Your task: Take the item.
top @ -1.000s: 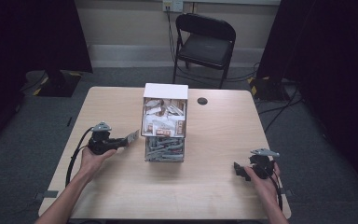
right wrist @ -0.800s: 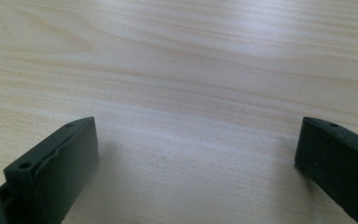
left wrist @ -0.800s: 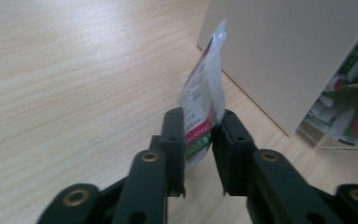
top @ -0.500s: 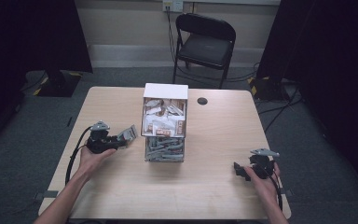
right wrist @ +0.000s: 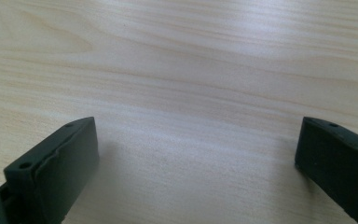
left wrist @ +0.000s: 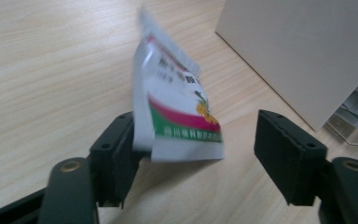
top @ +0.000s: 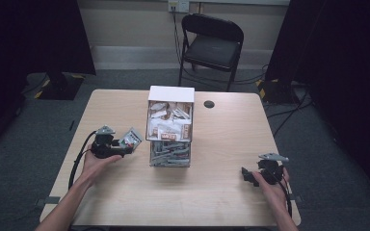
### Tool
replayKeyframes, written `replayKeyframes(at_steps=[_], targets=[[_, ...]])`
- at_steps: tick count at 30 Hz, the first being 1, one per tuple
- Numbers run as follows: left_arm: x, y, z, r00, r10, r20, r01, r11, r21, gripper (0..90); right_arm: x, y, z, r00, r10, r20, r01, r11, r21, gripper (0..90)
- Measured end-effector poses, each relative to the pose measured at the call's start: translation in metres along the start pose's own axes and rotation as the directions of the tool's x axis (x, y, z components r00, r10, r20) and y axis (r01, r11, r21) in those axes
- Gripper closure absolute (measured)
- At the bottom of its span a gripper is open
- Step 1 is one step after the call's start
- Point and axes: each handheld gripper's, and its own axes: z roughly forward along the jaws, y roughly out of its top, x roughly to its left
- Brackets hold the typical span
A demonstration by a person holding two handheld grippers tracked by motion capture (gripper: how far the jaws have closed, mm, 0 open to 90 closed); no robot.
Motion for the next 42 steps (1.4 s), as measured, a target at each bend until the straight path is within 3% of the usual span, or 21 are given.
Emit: replayKeyframes(at_steps=[3,5,8,12,28,31,33,35,37,42], targets=[[0.001,0.0,-0.001,0.9999,0.006,-0.01,-0.006,1.0,-0.002,34.2,0.0,0.0,0.0,1.0,0.0,0.0,0.0,1.0,0.0,0.0],[0.002,0.0,-0.002,1.0,-0.005,0.002,0.005,1.0,-0.008,31.5,0.0,0.0,0.0,1.0,0.0,0.0,0.0,1.0,0.0,0.0],[0.002,0.0,-0.001,0.9998,0.0,-0.021,0.0,1.0,0.003,24.8,0.0,0.0,0.0,1.0,0.0,0.0,0.0,1.0,0.0,0.0],[0.003,0.0,-0.003,0.9997,0.004,-0.026,-0.004,1.0,-0.004,23.2,0.0,0.0,0.0,1.0,0.0,0.0,0.0,1.0,0.0,0.0],[-0.006,0.007,-0.027,0.9999,0.016,-0.005,-0.016,0.9957,-0.092,19.0,0.0,0.0,0.0,1.0,0.0,0.0,0.0,1.0,0.0,0.0],[-0.008,0.007,-0.034,0.999,0.043,-0.009,-0.044,0.9953,-0.087,18.9,0.0,0.0,0.0,1.0,0.0,0.0,0.0,1.0,0.0,0.0],[-0.008,0.007,-0.039,0.9996,0.029,0.002,-0.029,0.9958,-0.087,18.9,0.0,0.0,0.0,1.0,0.0,0.0,0.0,1.0,0.0,0.0],[-0.01,0.007,-0.045,0.9993,0.034,-0.013,-0.035,0.996,-0.082,20.0,0.0,0.0,0.0,1.0,0.0,0.0,0.0,1.0,0.0,0.0],[-0.012,0.006,-0.051,0.9987,0.038,-0.035,-0.039,0.9982,-0.046,21.6,0.0,0.0,0.0,1.0,0.0,0.0,0.0,1.0,0.0,0.0],[-0.016,0.002,-0.061,0.9983,0.04,-0.042,-0.042,0.9982,-0.042,22.9,0.0,0.0,0.0,1.0,0.0,0.0,0.0,1.0,0.0,0.0]])
